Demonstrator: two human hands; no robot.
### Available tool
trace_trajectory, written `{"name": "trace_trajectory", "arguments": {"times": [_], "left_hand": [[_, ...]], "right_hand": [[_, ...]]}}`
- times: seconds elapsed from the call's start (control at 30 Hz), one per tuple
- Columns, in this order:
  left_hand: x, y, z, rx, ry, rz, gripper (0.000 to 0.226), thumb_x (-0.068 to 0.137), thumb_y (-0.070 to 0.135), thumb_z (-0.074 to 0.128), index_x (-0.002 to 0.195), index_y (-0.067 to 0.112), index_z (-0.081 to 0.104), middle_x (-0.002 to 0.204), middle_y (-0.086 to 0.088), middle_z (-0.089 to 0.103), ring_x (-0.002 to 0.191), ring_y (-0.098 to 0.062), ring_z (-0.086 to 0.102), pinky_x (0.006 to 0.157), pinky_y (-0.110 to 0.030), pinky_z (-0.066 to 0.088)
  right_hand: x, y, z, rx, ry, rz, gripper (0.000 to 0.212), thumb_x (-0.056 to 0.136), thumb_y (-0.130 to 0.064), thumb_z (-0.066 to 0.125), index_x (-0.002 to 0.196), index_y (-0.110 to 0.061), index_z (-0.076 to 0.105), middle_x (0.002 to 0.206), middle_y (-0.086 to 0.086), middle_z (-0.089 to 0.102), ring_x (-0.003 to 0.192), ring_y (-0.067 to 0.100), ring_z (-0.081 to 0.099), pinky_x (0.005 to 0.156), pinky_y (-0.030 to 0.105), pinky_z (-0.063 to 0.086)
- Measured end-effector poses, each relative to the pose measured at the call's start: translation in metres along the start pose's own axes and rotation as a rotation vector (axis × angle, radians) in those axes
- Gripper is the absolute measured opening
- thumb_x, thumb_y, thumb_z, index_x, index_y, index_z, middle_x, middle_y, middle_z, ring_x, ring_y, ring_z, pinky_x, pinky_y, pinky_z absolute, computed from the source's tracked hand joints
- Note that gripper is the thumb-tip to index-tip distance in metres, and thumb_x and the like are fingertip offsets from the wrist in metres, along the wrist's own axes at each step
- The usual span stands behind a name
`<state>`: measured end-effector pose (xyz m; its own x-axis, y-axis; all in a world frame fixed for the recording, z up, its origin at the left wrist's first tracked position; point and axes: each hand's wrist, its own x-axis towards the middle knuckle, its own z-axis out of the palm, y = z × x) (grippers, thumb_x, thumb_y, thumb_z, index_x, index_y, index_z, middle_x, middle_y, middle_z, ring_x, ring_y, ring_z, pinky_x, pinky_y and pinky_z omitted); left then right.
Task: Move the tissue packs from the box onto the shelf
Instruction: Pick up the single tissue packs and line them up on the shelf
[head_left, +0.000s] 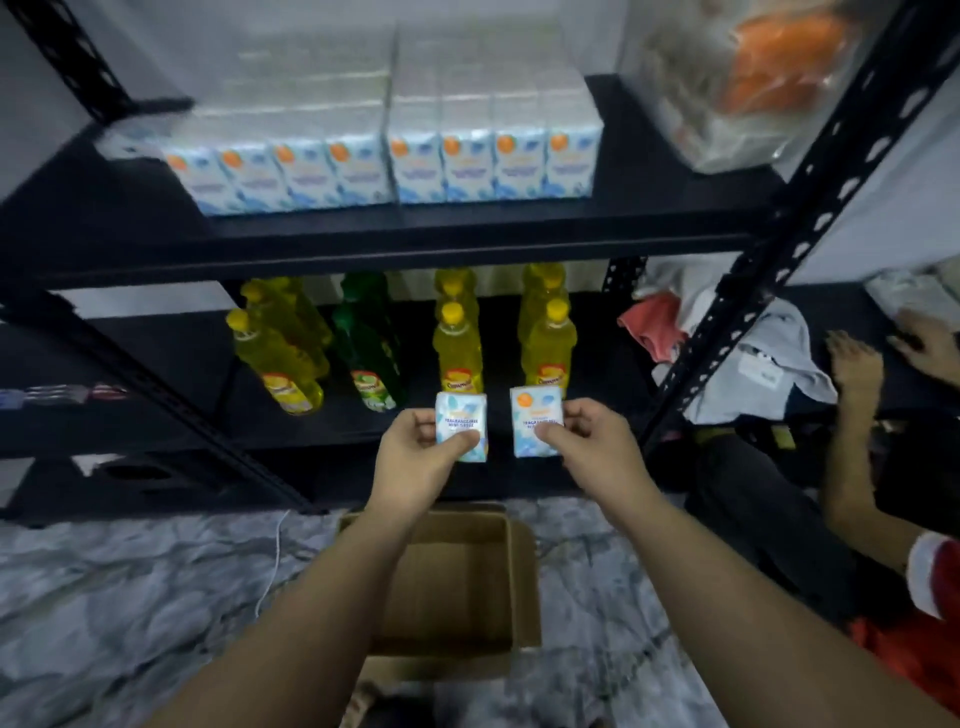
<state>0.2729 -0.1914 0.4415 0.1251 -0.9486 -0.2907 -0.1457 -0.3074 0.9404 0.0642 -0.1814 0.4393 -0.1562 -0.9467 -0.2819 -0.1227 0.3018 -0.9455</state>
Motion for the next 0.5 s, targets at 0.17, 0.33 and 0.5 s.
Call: {"name": "trace_trajectory", "arguments": {"times": [0.17, 0.33, 0.5], "left_hand": [[0.022, 0.043, -0.074, -0.091, 0.035, 0.114, 0.038, 0.079, 0.015, 0.086, 0.109, 0.015, 0.063, 0.099, -0.001, 0.074, 0.087, -0.012, 0.074, 0.078, -0.028, 0.061], [0.051, 0.072, -0.165, -0.084, 0.044, 0.213, 0.040, 0.077, 0.017, 0.088, 0.109, 0.016, 0.063, 0.100, 0.002, 0.075, 0.089, -0.011, 0.073, 0.073, -0.023, 0.058], [0.083, 0.105, -0.255, -0.066, 0.070, 0.293, 0.039, 0.077, 0.018, 0.088, 0.108, 0.017, 0.066, 0.099, 0.001, 0.076, 0.088, -0.011, 0.073, 0.079, -0.029, 0.059]], "right_hand": [[0.010, -0.065, 0.071, 0.010, -0.027, -0.120, 0.018, 0.088, -0.017, 0.079, 0.102, -0.014, 0.069, 0.091, 0.000, 0.076, 0.078, 0.010, 0.073, 0.062, 0.017, 0.051], [0.014, -0.120, 0.155, 0.067, 0.006, -0.198, 0.020, 0.086, -0.015, 0.080, 0.104, -0.012, 0.070, 0.093, 0.002, 0.078, 0.084, 0.014, 0.075, 0.071, 0.023, 0.057], [0.018, -0.173, 0.240, 0.099, 0.004, -0.277, 0.021, 0.086, -0.014, 0.081, 0.105, -0.011, 0.071, 0.093, 0.002, 0.078, 0.084, 0.013, 0.074, 0.071, 0.020, 0.056]]}}
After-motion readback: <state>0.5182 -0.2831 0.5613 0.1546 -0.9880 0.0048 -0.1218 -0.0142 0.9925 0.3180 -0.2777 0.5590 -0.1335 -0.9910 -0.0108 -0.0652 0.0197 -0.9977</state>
